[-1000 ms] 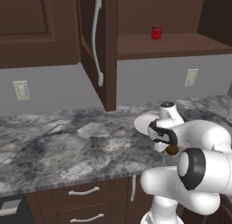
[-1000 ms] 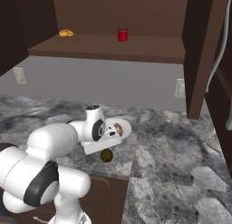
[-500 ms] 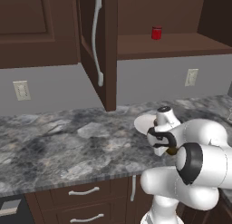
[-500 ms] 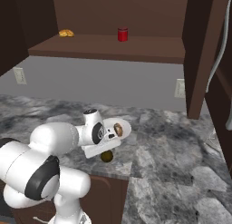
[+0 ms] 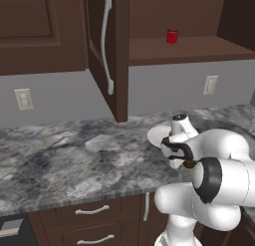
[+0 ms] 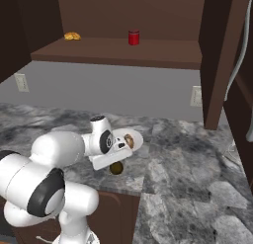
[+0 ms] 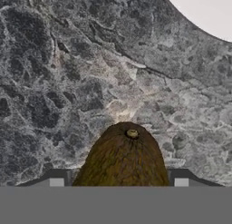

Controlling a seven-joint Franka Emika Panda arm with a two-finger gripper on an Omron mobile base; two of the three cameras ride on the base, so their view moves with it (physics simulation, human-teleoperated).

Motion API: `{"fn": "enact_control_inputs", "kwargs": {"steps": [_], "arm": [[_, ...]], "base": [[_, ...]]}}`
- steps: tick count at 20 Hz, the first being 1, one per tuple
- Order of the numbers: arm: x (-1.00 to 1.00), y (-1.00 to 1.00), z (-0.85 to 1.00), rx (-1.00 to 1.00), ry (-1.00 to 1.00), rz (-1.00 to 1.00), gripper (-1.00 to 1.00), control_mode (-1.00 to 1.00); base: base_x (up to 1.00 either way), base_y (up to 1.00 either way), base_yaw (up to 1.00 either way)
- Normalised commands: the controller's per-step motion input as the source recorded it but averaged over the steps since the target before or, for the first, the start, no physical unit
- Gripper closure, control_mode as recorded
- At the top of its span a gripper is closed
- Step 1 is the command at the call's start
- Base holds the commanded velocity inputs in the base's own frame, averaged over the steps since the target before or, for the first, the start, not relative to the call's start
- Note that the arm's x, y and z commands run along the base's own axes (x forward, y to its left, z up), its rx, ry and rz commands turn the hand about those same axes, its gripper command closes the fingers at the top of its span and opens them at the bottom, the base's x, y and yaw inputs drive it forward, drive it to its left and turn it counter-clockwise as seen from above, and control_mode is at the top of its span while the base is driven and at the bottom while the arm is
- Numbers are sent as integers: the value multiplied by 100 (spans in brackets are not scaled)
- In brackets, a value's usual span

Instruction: Pick the avocado and bread from the counter and place them on the plate. Then pick the jam from the cabinet and place it next to the plate. Lastly close the cabinet door.

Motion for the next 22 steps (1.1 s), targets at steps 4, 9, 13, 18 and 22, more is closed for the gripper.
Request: {"fn": "enact_control_inputs", "kwargs": {"steps": [4,9,13,18,22], "arm": [[-7,0,69,9,0,0,100,-100],[0,0,63,9,0,0,100,-100],[0,5,53,3,-2,0,100,-100],[11,16,32,0,-11,0,100,-100],[17,20,27,0,-10,0,100,-100]], "base": [[0,0,0],[0,0,0],[0,0,0],[0,0,0],[0,0,0]]}}
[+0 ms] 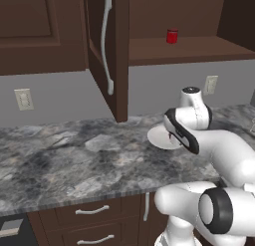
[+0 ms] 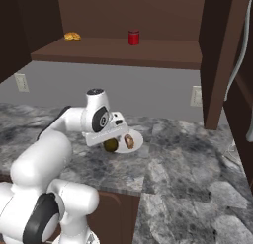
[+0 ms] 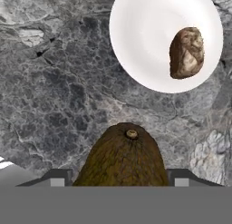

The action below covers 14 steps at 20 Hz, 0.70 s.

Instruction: Pick the avocado and bread from the counter and place them on the plate. Then pick the jam from the cabinet and place it next to the plate. Lastly close the cabinet door.

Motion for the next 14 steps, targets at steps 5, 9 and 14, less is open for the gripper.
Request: {"fn": "enact_control_inputs", "kwargs": {"steps": [5,9,14], "arm": [[19,15,8,0,-10,0,100,-100],[30,9,0,0,-9,0,100,-100],[34,4,0,0,-9,0,100,-100]], "base": [[0,0,0],[0,0,0],[0,0,0]]}}
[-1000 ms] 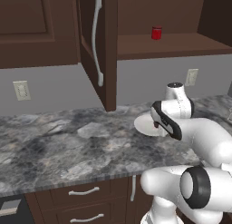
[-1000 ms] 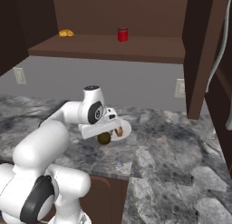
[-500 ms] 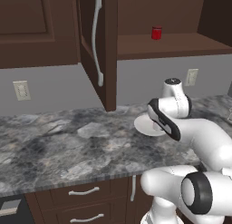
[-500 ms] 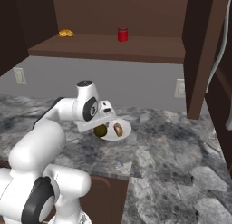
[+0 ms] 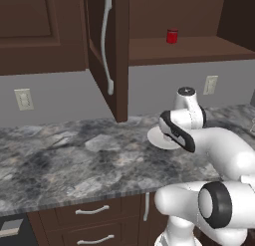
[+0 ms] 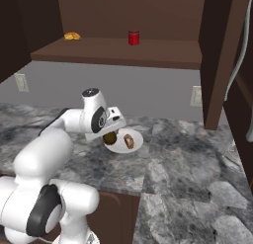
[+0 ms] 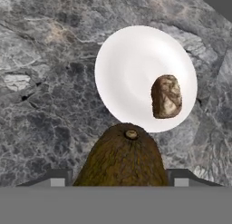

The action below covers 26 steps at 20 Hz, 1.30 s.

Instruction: Pick the avocado and bread from the counter and place them on the plate. Then pick the jam from the cabinet and place it next to the plate. Lastly close the cabinet door.

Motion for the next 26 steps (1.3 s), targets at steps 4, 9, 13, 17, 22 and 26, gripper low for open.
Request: {"fn": "enact_control_inputs", "kwargs": {"steps": [4,9,13,17,22,26], "arm": [[41,3,0,0,-3,0,100,-100],[41,3,-5,0,0,0,100,-100],[38,0,-14,0,1,0,100,-100],[37,1,-19,0,4,0,100,-100],[33,1,-22,0,4,0,100,-100],[29,1,-23,0,2,0,100,-100]], "base": [[0,0,0],[0,0,0],[0,0,0],[0,0,0],[0,0,0],[0,0,0]]}}
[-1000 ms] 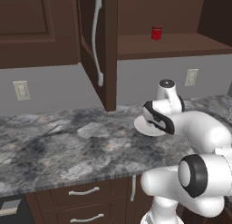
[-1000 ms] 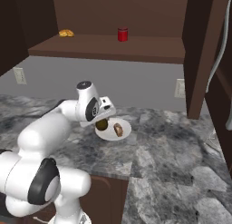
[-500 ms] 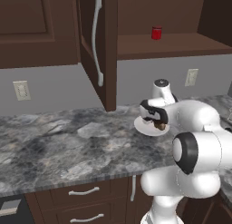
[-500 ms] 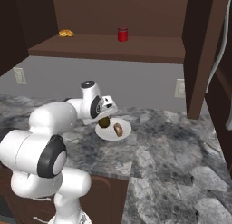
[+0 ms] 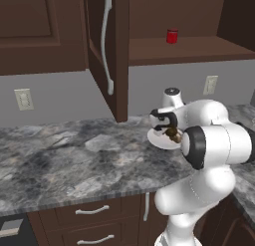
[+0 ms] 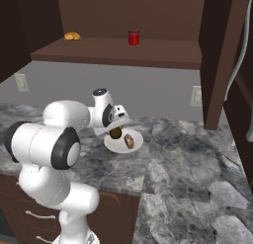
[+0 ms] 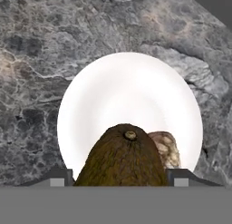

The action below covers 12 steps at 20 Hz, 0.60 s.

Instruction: Pick the avocado and bread from the counter and place them on the plate. Then pick the jam from the cabinet and place it next to the plate. Lastly close the cabinet door.

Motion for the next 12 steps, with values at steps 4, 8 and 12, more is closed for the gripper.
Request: {"fn": "enact_control_inputs", "kwargs": {"steps": [4,8,12], "arm": [[25,2,-27,0,1,0,100,-100],[19,2,-29,0,1,0,100,-100],[10,1,-30,0,0,0,100,-100]], "base": [[0,0,0],[0,0,0],[0,0,0]]}}
